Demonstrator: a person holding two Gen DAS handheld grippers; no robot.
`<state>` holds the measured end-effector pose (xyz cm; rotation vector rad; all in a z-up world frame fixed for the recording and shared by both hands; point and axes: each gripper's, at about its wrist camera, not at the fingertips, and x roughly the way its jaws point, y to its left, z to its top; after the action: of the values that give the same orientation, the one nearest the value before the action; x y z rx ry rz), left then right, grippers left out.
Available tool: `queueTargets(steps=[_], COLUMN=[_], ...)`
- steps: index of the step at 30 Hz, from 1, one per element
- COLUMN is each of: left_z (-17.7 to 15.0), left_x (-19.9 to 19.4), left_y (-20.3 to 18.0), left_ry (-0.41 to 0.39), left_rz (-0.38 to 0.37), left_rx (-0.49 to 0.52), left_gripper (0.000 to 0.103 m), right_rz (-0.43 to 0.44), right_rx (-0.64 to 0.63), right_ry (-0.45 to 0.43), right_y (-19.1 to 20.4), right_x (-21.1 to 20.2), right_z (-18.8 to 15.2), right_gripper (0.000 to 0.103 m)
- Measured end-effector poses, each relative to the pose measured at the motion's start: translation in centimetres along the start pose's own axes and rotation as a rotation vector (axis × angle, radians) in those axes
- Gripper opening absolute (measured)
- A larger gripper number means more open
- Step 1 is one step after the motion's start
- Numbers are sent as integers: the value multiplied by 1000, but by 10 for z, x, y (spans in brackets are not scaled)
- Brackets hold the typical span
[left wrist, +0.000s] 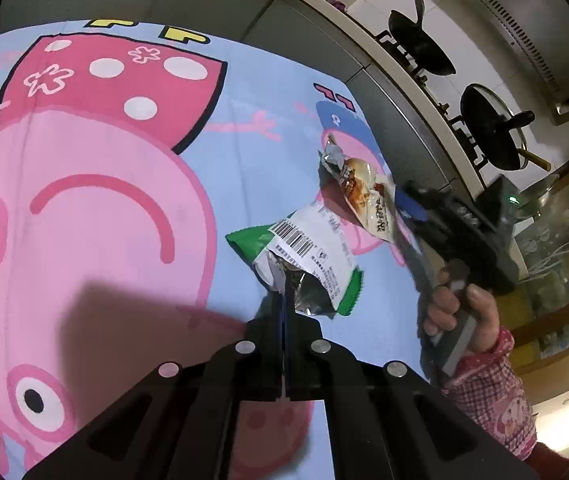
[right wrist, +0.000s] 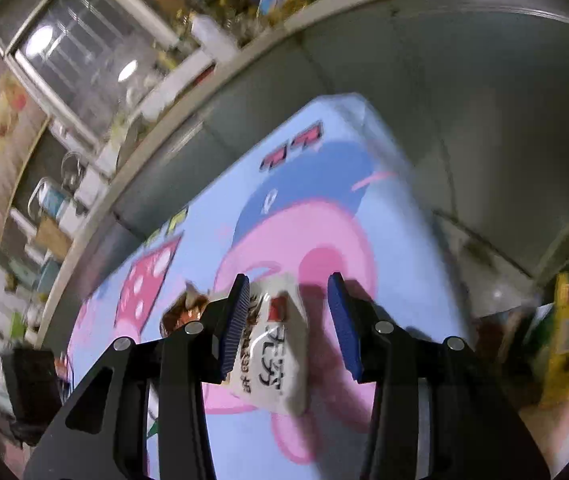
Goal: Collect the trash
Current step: 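Grasp the white-and-green packet with left tool while right tool grasps orange snack bag, then drop the packet and snack bag into the beige bin, opening both tools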
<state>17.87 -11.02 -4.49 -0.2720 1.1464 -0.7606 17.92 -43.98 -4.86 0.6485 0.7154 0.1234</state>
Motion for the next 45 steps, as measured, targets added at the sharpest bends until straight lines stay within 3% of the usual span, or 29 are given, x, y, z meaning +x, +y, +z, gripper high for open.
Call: queueTargets(steps=[1, 5, 10, 16, 23, 28, 33, 35, 36, 37, 38, 39, 45], left_z=[1, 5, 13, 25, 32, 24, 14, 12, 12, 12, 12, 13, 13], left_x=[-1, -2, 8, 41, 107, 158, 188, 202, 207, 210, 211, 211, 186], left_y=[-2, -19, -55, -119, -204, -259, -291, -296, -297, -296, -294, -293, -279], left_ry=[-2, -8, 8, 44, 132, 205, 249, 275, 281, 284, 279, 276, 216], left_rz=[-2, -10, -40, -85, -125, -120, -92, -31, 4, 33, 55, 60, 97], left_rx=[5, 42, 103, 208, 349, 444, 516, 527, 528, 528, 524, 521, 513], left_gripper=[1, 1, 1, 1, 1, 1, 1, 7, 17, 23, 30, 30, 34], right_rz=[13, 87, 124, 11, -119, -190, -249, -263, -264, -262, -267, -280, -315], right_rx=[-21, -21, 91, 159, 291, 336, 366, 366, 364, 364, 364, 357, 311], right_ry=[16, 12, -90, -242, -382, -408, -399, -385, -375, -366, -373, -392, -463], right_y=[6, 20, 2, -48, -129, -163, -185, -188, -188, -186, -185, -182, -163], right_x=[1, -18, -63, -135, -217, -236, -235, -231, -226, -223, -222, -224, -240], right_z=[-3, -36, -55, -52, -63, -72, -81, -83, -81, -83, -82, -84, -86], right_gripper=[1, 1, 0, 0, 1, 1, 1, 5, 12, 36, 48, 53, 53])
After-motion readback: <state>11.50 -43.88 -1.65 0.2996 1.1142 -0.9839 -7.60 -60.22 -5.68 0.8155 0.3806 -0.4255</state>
